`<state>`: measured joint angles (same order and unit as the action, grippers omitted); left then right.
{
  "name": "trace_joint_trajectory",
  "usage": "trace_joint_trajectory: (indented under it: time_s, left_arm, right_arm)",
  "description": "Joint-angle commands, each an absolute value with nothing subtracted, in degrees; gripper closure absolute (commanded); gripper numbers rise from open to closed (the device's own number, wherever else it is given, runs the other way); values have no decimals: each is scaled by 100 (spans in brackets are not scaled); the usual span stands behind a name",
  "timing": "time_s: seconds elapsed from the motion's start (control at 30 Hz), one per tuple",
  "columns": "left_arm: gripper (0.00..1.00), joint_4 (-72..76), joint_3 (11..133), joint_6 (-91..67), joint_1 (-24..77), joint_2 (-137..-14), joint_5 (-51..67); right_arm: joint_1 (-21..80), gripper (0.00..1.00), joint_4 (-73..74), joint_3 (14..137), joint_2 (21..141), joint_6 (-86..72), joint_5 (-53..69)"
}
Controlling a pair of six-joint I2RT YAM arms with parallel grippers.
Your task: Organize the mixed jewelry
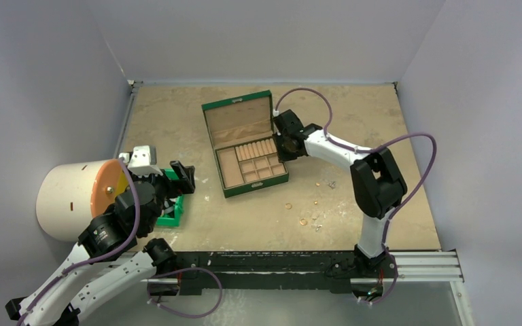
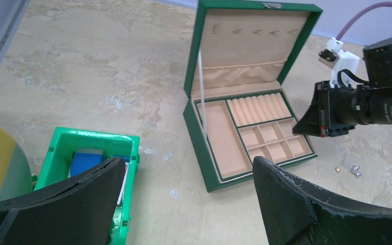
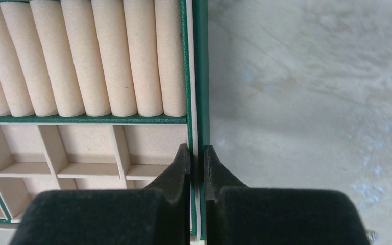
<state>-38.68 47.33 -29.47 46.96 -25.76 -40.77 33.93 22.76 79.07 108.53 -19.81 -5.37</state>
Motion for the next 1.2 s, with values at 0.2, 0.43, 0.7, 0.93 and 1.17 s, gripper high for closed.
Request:
trace_joint_trajectory:
  time_s: [0.2,0.43,0.7,0.93,1.17]
  left_arm:
    - [4,-3725,4842,-3023,4694,-2571,-4161]
    - [4,-3722,4837,-3023,4699,-2627,-4148]
    - [4,-3727,4842,-3032,4695,-2658,-4156]
    - [4,-3727,4839,-3032,4697,-2673,-4165]
    - [4,-3718,4835,-3024,4695,-2689,-4147]
  right_arm:
    - [3207,100,2203,6984,9935,-2697,-1493]
    - [3087,100,2055,6748,9732,-2530,-1386]
    - [3085,70,2062,6934,9642,-2514,-1098]
    - [3095,55,2407,7054,9005,-2524,-1178]
    - [3102,53,2828,6654,8024,-2690,-965]
